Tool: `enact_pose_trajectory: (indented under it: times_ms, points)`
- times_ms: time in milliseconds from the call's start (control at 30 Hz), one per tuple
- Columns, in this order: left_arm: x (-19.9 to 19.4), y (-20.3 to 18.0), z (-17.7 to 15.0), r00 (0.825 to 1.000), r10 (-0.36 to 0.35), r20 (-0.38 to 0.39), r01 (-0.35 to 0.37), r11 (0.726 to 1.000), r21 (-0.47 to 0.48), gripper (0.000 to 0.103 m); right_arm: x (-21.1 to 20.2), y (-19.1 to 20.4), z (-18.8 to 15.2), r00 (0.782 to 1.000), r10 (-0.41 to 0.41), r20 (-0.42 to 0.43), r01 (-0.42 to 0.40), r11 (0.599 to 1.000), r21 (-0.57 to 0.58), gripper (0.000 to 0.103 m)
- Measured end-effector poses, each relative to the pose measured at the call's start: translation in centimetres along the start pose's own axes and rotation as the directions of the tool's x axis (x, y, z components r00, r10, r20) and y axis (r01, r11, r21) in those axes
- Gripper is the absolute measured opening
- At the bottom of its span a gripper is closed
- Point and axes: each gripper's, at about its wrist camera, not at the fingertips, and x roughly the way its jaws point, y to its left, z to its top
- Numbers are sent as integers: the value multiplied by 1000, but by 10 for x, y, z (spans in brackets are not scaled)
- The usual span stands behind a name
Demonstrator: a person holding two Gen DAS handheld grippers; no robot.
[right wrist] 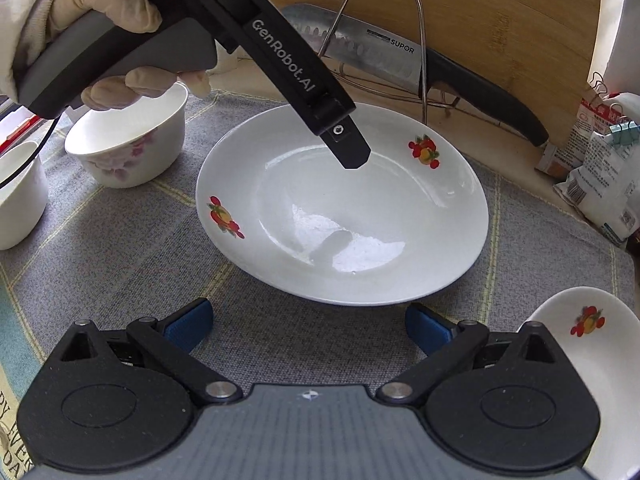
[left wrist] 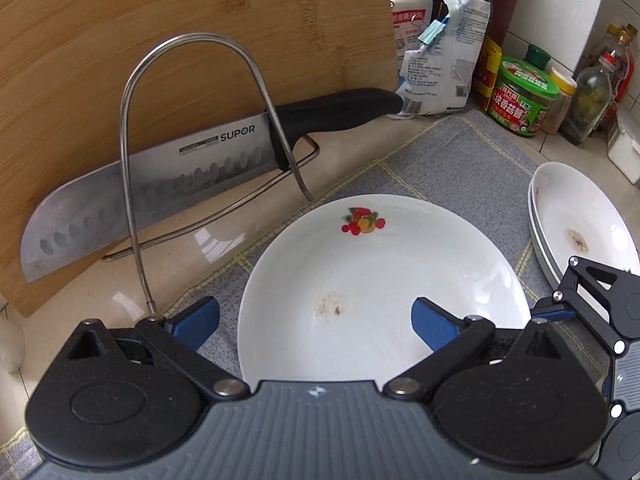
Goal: Organize plates and bowls
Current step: 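Lift the fruit-print plate with the left tool and carry it toward the stack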
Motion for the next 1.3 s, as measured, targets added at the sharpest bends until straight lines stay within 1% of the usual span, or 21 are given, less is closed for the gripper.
enact_pose_trajectory:
  times_ms: [100, 133, 267, 433, 733, 900, 1300]
  points:
    - [7, 2, 6, 1000, -21, -14, 21, 1000, -4, 97, 0, 0, 0, 1000, -2, 14, 2, 1000, 1, 103]
    - [9, 3, 7, 999, -28, -19, 28, 1000, -3, 94, 1, 0, 0, 1000, -4, 18, 4, 1000, 5, 103]
    - [15, 2, 11, 999, -43, -33, 43, 999, 4, 88, 3, -1, 2, 999, -28, 28, 27, 999, 31, 103]
    - [21, 5, 12, 997, -59, -55, 58, 998, -10, 84, 6, -6, 6, 999, -38, 34, 36, 998, 43, 103]
    - [28, 11, 17, 989, -99, -111, 99, 995, -3, 80, 9, -12, 8, 997, -44, 59, 41, 998, 46, 103]
    - [31, 14, 23, 978, -137, -154, 140, 990, 8, 80, 10, -13, 8, 997, -48, 67, 45, 998, 47, 103]
    - [37, 14, 32, 961, -176, -213, 192, 980, 55, 80, 10, -14, 9, 995, -59, 77, 55, 997, 52, 103]
